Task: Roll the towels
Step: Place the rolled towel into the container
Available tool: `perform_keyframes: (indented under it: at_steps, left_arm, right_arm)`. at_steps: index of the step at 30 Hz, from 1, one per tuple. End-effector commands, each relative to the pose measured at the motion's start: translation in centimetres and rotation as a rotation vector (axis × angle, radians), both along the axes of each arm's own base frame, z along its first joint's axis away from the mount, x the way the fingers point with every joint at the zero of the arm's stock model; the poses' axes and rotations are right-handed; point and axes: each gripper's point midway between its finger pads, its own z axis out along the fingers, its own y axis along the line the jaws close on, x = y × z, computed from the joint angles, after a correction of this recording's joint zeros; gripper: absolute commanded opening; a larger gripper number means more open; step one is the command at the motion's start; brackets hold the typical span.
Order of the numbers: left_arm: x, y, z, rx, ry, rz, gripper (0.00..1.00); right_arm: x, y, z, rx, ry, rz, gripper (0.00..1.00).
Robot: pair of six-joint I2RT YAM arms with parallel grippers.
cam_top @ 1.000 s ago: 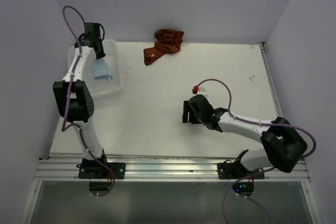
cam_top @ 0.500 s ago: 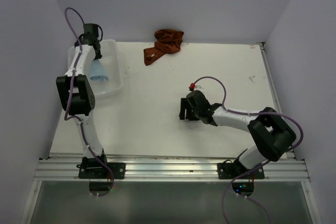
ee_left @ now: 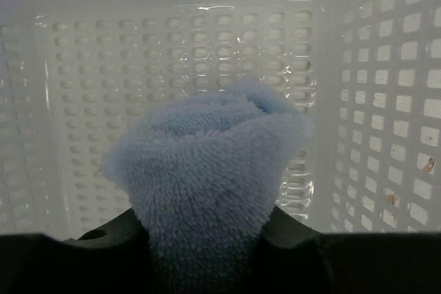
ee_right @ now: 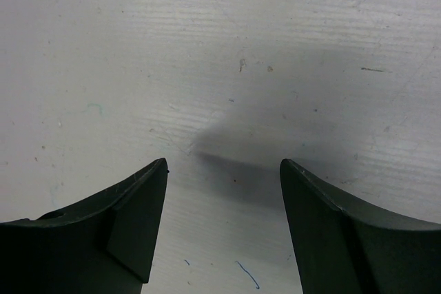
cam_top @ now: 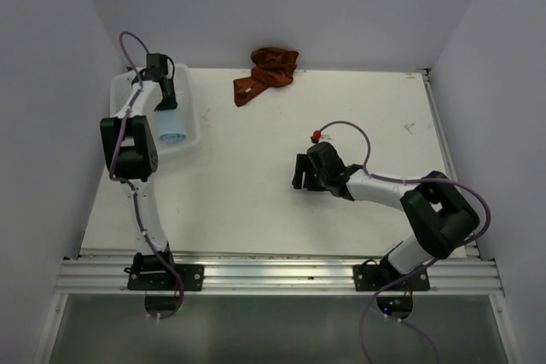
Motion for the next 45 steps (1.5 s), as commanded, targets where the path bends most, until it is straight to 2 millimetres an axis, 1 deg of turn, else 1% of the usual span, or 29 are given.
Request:
perform_keyframes:
  at_steps: [1,5,7,9,10,12,13,15,16,18,19,21,22,24,25,33,34,38,45]
  left_arm:
    - [1.8,-1.5,0.7,-0.085,-0.1,-0.019,0.08]
    - [1.7,-1.9,-0.8,-0.119,-0.095,-0.008,0.14]
    - [1.8,-2.1,-1.2,-0.132,-0.096,-0.006,0.16]
    - [1.9,-2.3,-1.2,-0.148,-0.106,-0.003,0.19]
    - [2.0,-2.4,-1.1,-0.153,-0.112,-0.001,0.25]
    - [2.1,-2.8,-1.0,-0.178,-0.127,0.001,0.33]
    - [2.0,-3.0,-1.2,-0.191,-0.126,-0.004,0.41]
    - [2.1,-3.2,-1.3,-0.209,-0.129,0.004,0.47]
    - [2.0,-3.4,-1.5,-0.214,-0.125,0.004,0.52]
    - [2.0,-3.3,-1.7,-0.218,-0.126,0.008,0.56]
    - [1.9,-3.4,-2.0,-0.221,-0.119,0.009,0.61]
    - [1.8,-3.4,-2.1,-0.224,-0.123,0.012,0.65]
    - [1.7,-3.4,-2.4,-0.224,-0.122,0.016,0.7]
    - [1.7,-3.4,-2.0,-0.227,-0.135,0.018,0.75]
    - [1.6,-3.4,-2.1,-0.233,-0.135,0.027,0.79]
    - [1.5,-3.2,-1.7,-0.267,-0.148,0.042,0.9]
    - [1.6,-3.0,-1.5,-0.271,-0.155,0.044,0.93]
    - [1.9,-3.4,-0.3,-0.296,-0.182,0.021,0.99]
    - [2.2,-2.8,2.1,-0.28,-0.222,0.017,1.0]
  right_arm:
    - [0.1,0.1,-0.7,-0.004,0.02,0.015,0.7]
    - [0.2,0.0,-0.8,-0.008,0.022,0.013,0.7]
    - [0.2,-0.1,-1.0,-0.011,0.027,0.01,0.7]
    - [0.2,-0.1,-1.1,-0.007,0.033,0.01,0.7]
    - [0.2,-0.1,-1.2,-0.008,0.036,0.011,0.7]
    - [0.4,0.1,-1.2,-0.002,0.035,0.009,0.7]
    - [0.4,0.1,-1.2,0.002,0.035,0.008,0.7]
    - [0.5,0.2,-1.1,0.005,0.033,0.011,0.7]
    - [0.6,0.2,-1.0,0.005,0.029,0.01,0.7]
    - [0.6,0.2,-0.9,0.005,0.03,0.01,0.7]
    - [0.6,0.3,-0.8,0.006,0.028,0.014,0.7]
    - [0.7,0.3,-0.8,0.005,0.029,0.011,0.7]
    - [0.7,0.2,-0.8,0.002,0.027,0.012,0.7]
    - [0.7,0.3,-0.8,0.002,0.029,0.015,0.7]
    - [0.8,0.4,-0.5,0.007,0.025,0.019,0.7]
    - [1.2,0.5,0.7,0.002,0.008,0.026,0.7]
    - [1.3,0.5,0.8,0.0,0.005,0.027,0.7]
    - [1.2,0.4,1.3,0.0,0.002,0.028,0.7]
    - [1.2,0.7,1.8,0.022,-0.001,0.025,0.7]
